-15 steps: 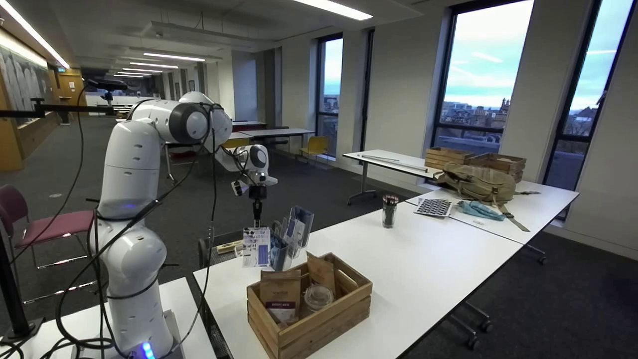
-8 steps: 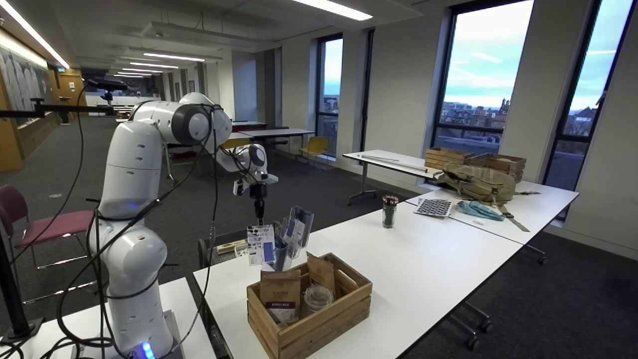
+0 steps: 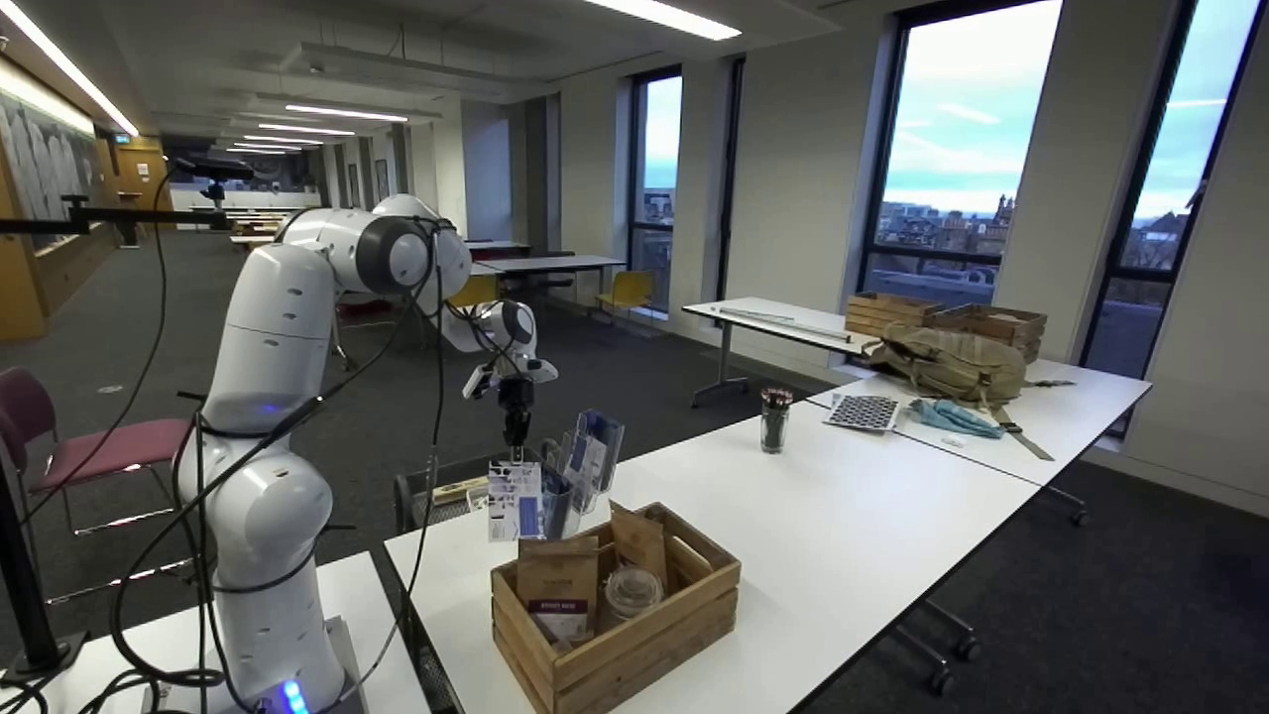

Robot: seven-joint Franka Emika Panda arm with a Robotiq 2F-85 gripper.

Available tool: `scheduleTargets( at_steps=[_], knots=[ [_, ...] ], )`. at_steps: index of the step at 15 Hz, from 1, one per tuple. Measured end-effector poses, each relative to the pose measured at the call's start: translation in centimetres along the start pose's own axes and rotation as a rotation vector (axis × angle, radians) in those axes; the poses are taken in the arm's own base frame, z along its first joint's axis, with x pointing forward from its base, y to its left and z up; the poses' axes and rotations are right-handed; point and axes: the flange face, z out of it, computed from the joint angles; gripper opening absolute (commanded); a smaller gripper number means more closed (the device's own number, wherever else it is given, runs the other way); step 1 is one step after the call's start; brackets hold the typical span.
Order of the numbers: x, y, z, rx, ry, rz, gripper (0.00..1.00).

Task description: Remove one paper from the clear stand.

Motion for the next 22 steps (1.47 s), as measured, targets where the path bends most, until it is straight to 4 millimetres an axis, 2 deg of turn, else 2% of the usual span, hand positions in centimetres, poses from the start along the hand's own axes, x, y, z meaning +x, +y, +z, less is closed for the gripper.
scheduleTargets(
  at_steps=[6, 13, 18, 22],
  knots=[
    [0.1, -0.3, 1.1, -0.032, -0.027, -0.053, 0.0],
    [0.9, -1.2, 1.1, 0.015, 0.01, -0.11, 0.0],
    [2.8, -2.4, 2.9, 0.014, -0.021, -0.123, 0.0],
    [4.2, -2.7, 3.4, 0.022, -0.03, -0.11, 0.0]
  ],
)
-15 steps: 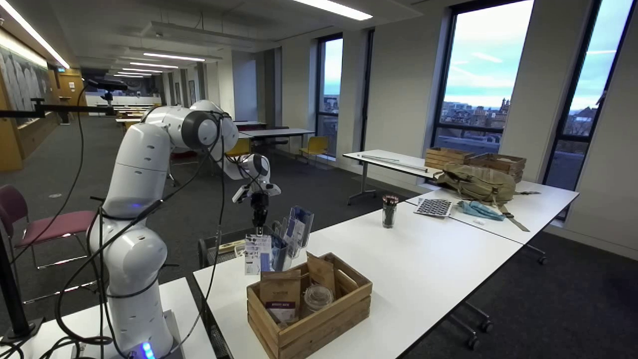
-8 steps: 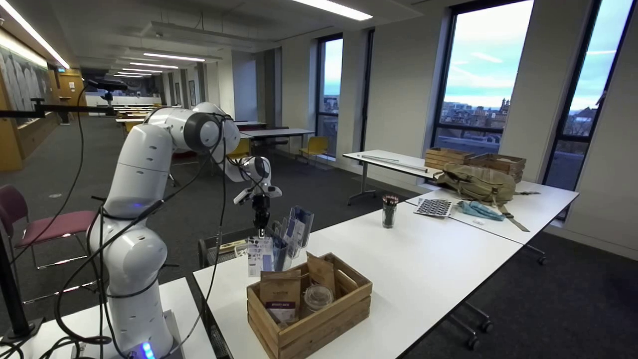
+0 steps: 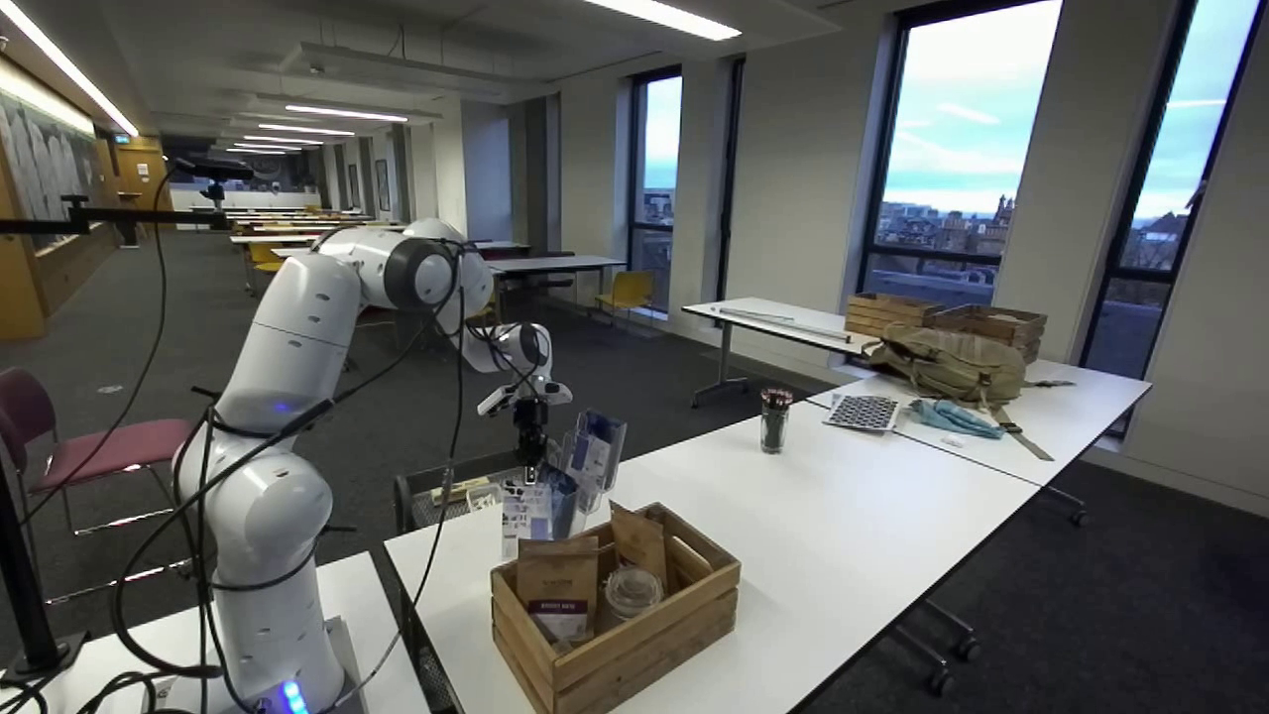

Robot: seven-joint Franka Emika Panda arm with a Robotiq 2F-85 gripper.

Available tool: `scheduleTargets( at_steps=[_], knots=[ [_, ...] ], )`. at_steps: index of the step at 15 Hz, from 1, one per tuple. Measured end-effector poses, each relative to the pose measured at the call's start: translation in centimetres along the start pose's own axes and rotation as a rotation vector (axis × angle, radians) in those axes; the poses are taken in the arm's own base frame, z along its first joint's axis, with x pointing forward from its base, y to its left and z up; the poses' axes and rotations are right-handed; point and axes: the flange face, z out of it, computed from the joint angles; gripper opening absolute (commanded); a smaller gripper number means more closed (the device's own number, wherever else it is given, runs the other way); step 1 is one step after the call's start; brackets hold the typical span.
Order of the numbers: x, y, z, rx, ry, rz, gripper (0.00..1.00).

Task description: Remove one paper from the clear stand.

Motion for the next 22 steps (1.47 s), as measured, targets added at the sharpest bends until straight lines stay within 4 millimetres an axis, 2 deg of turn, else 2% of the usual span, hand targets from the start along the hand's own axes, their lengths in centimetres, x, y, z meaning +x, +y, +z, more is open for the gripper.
scheduleTargets(
  at_steps=[9, 14, 22],
  knots=[
    [1.3, 0.5, 0.1, 0.015, 0.007, 0.071, 0.0],
    [0.5, 0.3, -0.3, 0.014, 0.015, -0.033, 0.0],
    [-1.6, 1.1, 0.9, 0.03, 0.021, -0.062, 0.0]
  ],
)
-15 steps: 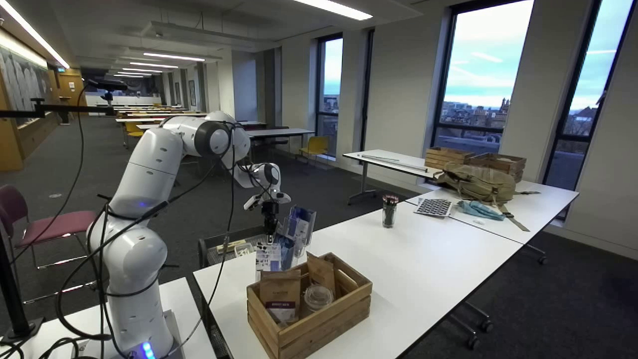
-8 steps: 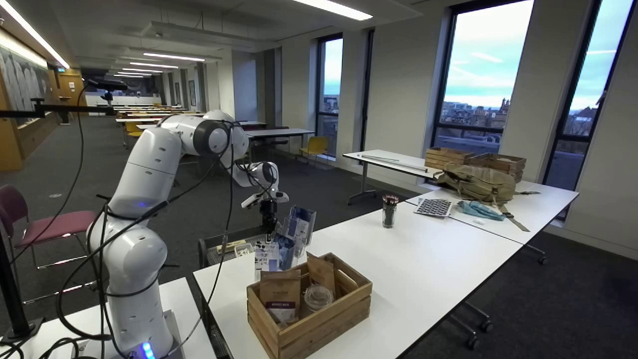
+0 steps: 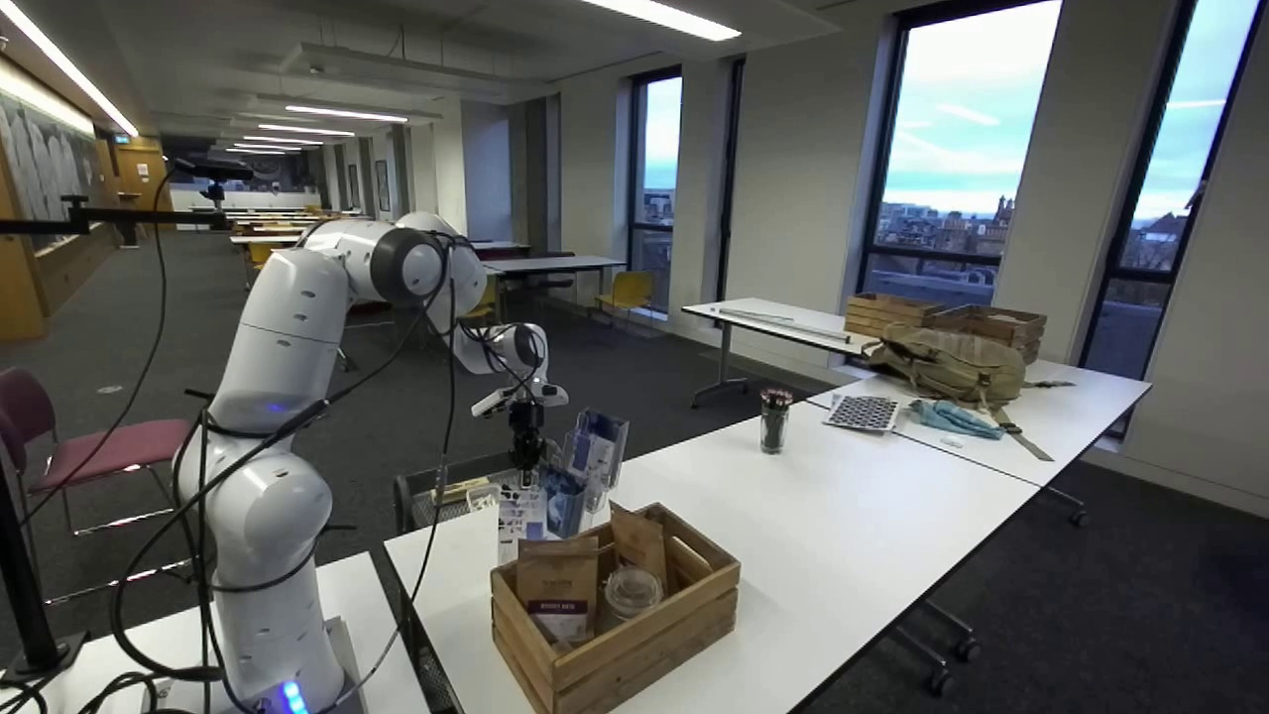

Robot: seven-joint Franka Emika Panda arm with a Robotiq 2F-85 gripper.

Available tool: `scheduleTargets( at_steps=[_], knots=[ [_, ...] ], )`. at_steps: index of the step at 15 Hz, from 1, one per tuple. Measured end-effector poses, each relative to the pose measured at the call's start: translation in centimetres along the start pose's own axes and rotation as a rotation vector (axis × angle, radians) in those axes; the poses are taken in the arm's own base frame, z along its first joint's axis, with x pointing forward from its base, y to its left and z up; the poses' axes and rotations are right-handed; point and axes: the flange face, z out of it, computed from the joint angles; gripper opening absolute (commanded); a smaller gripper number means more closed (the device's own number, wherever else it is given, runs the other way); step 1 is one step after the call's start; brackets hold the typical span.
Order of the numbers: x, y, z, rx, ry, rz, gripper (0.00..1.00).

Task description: Remove one paper from the clear stand.

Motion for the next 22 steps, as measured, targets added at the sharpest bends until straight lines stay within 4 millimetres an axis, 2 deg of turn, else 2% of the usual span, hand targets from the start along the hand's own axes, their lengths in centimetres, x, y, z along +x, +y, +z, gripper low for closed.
scheduleTargets(
  at_steps=[4, 5, 6, 15, 16, 18, 22],
  knots=[
    [-1.0, 0.8, 0.2, 0.038, 0.011, 0.012, 0.0],
    [-1.1, 1.0, 0.2, 0.044, 0.013, 0.015, 0.26],
    [-1.3, 1.1, 0.2, 0.049, 0.013, 0.018, 0.27],
    [-1.8, 2.0, 0.1, 0.094, -0.013, 0.045, 0.95],
    [-1.9, 2.2, 0.0, 0.099, -0.015, 0.049, 0.99],
    [-1.9, 2.4, -0.1, 0.131, -0.032, 0.063, 1.0],
    [-2.0, 3.3, -1.5, 0.334, -0.101, 0.122, 1.0]
  ],
)
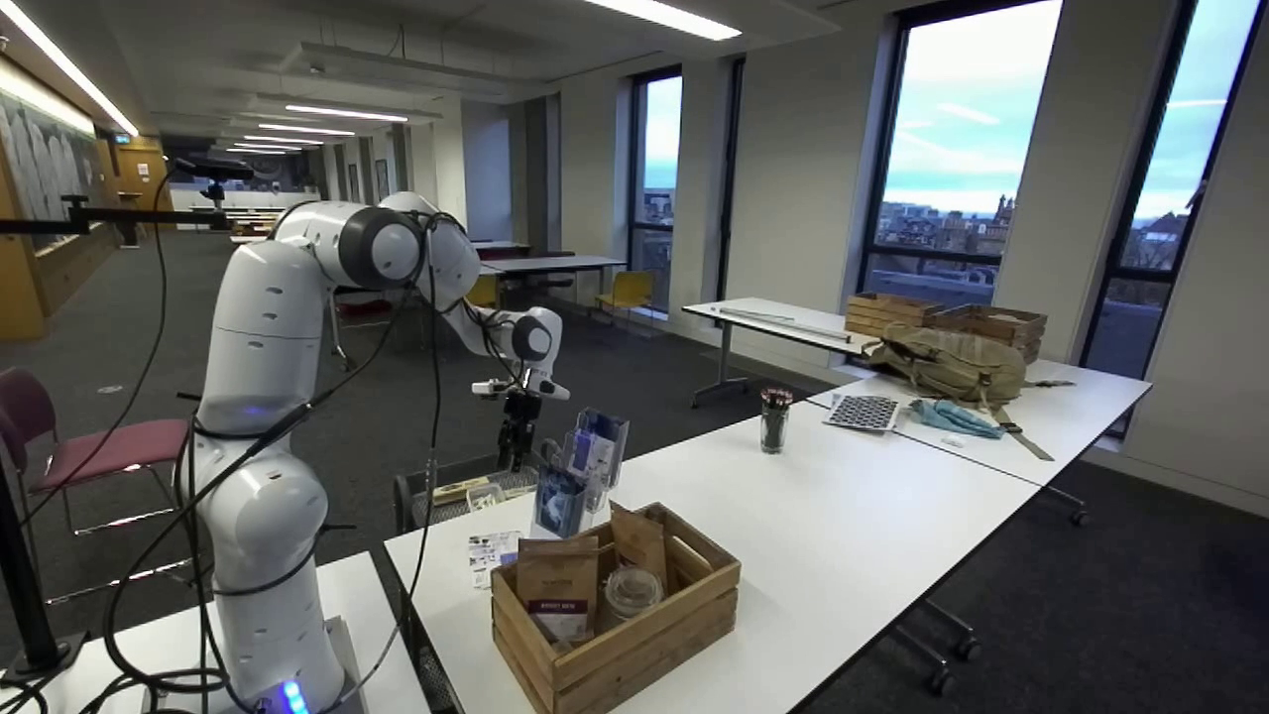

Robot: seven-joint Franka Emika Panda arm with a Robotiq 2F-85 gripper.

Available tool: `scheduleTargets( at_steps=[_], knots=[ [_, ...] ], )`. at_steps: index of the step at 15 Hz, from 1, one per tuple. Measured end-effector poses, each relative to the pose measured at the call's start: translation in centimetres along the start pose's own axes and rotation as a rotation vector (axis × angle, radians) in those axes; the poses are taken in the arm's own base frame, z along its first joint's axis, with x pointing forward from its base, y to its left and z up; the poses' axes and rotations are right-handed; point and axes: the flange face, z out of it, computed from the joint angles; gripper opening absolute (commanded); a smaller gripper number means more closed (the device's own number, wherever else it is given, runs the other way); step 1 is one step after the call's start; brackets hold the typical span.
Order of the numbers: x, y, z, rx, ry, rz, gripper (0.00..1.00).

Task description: Remove one paper from the clear stand.

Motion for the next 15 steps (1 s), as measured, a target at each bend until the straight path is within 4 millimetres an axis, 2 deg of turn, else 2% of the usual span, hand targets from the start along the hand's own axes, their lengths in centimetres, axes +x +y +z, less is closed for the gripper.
scheduleTargets(
  at_steps=[4, 9, 13, 15],
  knots=[
    [-0.9, 2.3, -4.5, 0.181, -0.017, 0.099, 1.0],
    [-1.8, 8.6, -10.1, 0.383, 0.009, 0.24, 1.0],
    [-1.8, 12.8, -12.2, 0.518, 0.082, 0.37, 1.0],
    [-1.6, 14.0, -12.6, 0.549, 0.117, 0.41, 1.0]
  ],
)
